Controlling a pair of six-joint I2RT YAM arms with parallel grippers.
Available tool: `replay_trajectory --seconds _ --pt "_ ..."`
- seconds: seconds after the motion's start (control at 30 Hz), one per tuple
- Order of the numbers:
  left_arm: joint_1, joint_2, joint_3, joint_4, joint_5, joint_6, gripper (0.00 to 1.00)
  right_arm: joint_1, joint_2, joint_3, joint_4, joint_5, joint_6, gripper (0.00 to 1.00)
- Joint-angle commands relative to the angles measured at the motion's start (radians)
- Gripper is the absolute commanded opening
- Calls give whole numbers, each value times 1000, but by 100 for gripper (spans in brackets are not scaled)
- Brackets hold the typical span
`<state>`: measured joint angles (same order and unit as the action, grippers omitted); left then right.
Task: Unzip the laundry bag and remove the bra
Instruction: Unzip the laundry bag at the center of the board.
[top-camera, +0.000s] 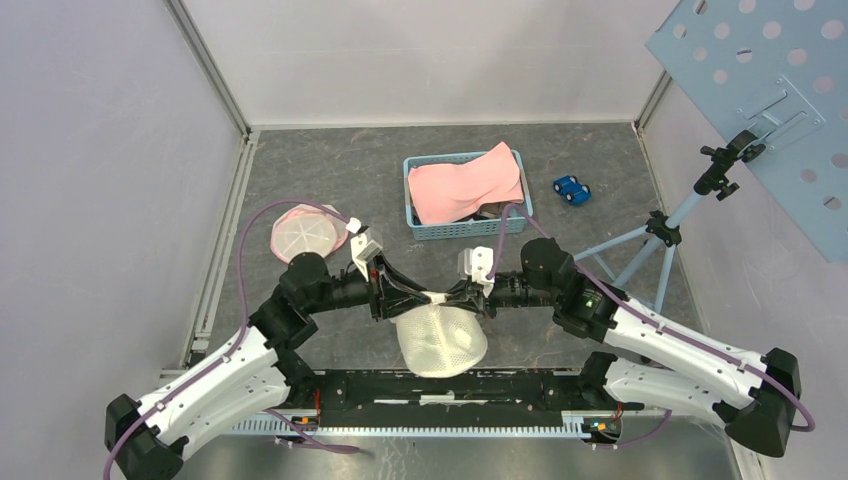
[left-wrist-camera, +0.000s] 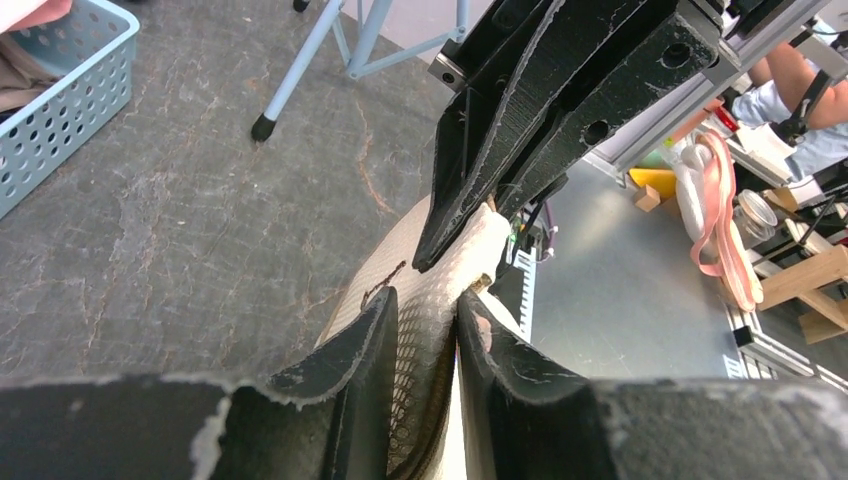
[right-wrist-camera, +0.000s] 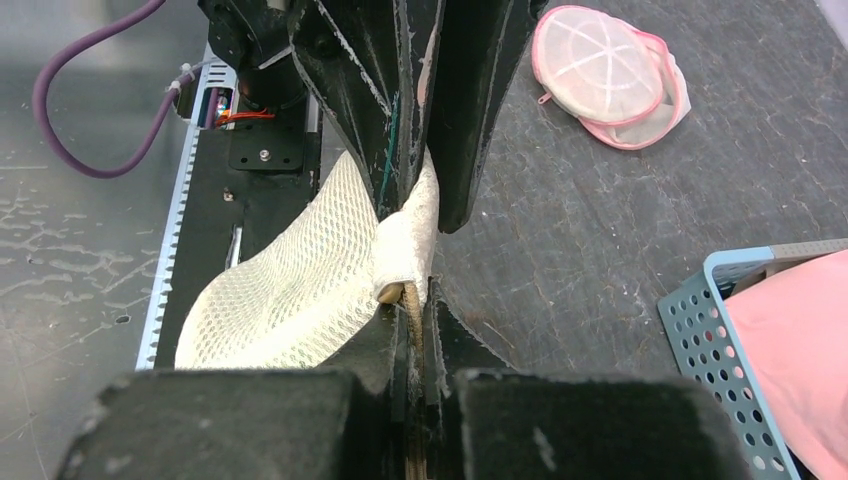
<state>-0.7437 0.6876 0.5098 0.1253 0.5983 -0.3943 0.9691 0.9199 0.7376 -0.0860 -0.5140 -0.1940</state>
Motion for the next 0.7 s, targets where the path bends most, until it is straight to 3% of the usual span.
replay_trajectory --seconds 0.0,0.1,0.3,0.67 --pt "0 21 -42 212 -41 -148 33 9 -7 -4 80 -53 33 0" --pt "-7 52 -62 296 -23 -204 33 11 3 -12 79 -58 39 0" --pt "-31 65 -61 318 -46 -199 33 17 20 -6 105 -66 39 0" --pt "-106 148 -37 406 -75 -213 42 56 62 9 95 -69 26 0"
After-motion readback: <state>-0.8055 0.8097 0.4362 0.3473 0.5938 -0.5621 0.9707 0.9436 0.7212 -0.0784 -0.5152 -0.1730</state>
